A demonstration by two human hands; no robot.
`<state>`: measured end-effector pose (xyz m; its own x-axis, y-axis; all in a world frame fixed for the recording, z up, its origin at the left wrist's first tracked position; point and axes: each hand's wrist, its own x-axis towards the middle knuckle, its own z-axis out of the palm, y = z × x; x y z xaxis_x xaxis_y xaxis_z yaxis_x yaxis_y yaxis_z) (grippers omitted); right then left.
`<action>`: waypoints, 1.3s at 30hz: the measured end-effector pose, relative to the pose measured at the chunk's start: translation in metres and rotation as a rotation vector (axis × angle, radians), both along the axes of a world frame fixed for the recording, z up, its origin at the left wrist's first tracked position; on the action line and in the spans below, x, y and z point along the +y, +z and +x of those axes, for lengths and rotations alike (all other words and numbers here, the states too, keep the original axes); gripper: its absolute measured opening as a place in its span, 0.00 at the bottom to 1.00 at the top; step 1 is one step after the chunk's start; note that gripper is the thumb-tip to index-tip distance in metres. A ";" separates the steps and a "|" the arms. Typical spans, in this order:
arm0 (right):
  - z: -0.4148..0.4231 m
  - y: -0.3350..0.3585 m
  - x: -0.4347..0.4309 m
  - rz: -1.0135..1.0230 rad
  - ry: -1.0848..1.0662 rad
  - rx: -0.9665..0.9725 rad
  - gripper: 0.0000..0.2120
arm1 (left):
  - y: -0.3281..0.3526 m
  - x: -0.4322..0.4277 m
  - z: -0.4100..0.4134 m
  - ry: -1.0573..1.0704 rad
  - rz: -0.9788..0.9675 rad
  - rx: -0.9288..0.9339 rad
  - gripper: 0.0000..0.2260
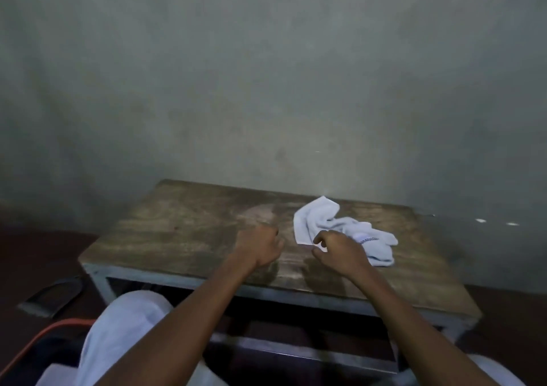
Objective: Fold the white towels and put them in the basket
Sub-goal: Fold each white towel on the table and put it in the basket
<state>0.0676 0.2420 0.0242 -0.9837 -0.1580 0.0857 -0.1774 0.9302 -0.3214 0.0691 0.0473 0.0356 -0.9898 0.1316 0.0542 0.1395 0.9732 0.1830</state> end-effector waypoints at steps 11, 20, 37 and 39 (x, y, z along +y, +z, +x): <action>-0.054 -0.060 0.026 0.075 -0.041 0.003 0.10 | -0.079 0.045 -0.079 -0.186 -0.055 -0.024 0.13; -0.114 -0.105 0.000 0.322 0.068 0.054 0.15 | -0.136 0.048 -0.145 -0.205 0.048 0.021 0.13; -0.104 0.022 -0.007 -0.332 0.120 0.304 0.06 | -0.048 0.026 -0.116 -0.183 0.575 0.291 0.11; -0.110 0.055 -0.006 -0.407 0.095 0.274 0.04 | -0.020 0.021 -0.117 -0.161 0.637 0.280 0.14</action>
